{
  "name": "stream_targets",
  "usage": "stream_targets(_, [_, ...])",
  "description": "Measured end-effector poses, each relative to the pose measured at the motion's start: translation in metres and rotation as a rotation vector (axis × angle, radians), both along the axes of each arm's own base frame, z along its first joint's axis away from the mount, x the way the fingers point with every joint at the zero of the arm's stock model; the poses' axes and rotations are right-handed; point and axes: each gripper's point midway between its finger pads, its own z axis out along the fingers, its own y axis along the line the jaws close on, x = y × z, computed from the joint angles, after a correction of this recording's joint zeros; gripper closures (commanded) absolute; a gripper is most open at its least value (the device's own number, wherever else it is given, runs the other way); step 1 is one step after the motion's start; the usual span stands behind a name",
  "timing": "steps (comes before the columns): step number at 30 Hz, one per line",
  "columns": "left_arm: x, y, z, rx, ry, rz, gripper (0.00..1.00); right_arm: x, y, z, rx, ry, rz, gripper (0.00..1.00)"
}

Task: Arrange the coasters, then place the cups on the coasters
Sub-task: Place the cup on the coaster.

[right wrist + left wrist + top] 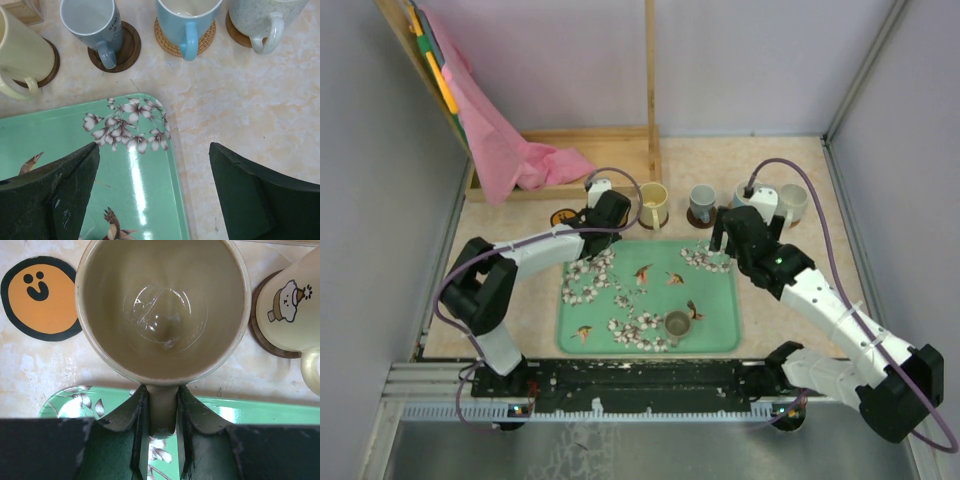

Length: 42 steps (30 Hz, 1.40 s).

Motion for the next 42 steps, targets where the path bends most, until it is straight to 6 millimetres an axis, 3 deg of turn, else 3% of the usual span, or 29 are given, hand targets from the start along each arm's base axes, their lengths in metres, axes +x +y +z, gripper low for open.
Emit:
stream_targets(23, [-0.0001,-0.0021,-0.0089,-0.019,0.019,0.007,1.00,0.0002,0.0010,-0.0014,0.005,0.006,0.004,0.10])
stream_targets(25, [-0.0001,-0.0021,-0.0090,-0.021,0.019,0.010,0.96,0.0002,0.0011,-0.0015,0.005,0.006,0.005,0.10])
stream_targets(27, [0.0000,-0.0022,-0.0090,-0.025,0.019,0.013,0.82,0.0002,0.0011,-0.0015,0.005,0.006,0.005,0.10])
stream_targets(32, [-0.0002,-0.0022,-0.0092,-0.026,0.019,0.015,0.71,0.0001,0.0014,-0.0015,0.006,0.007,0.006,0.10])
stream_targets(42, [0.0029,-0.0031,-0.0067,-0.039,0.003,0.025,0.63,-0.0002,0.0029,-0.0020,0.012,0.010,0.013,0.10])
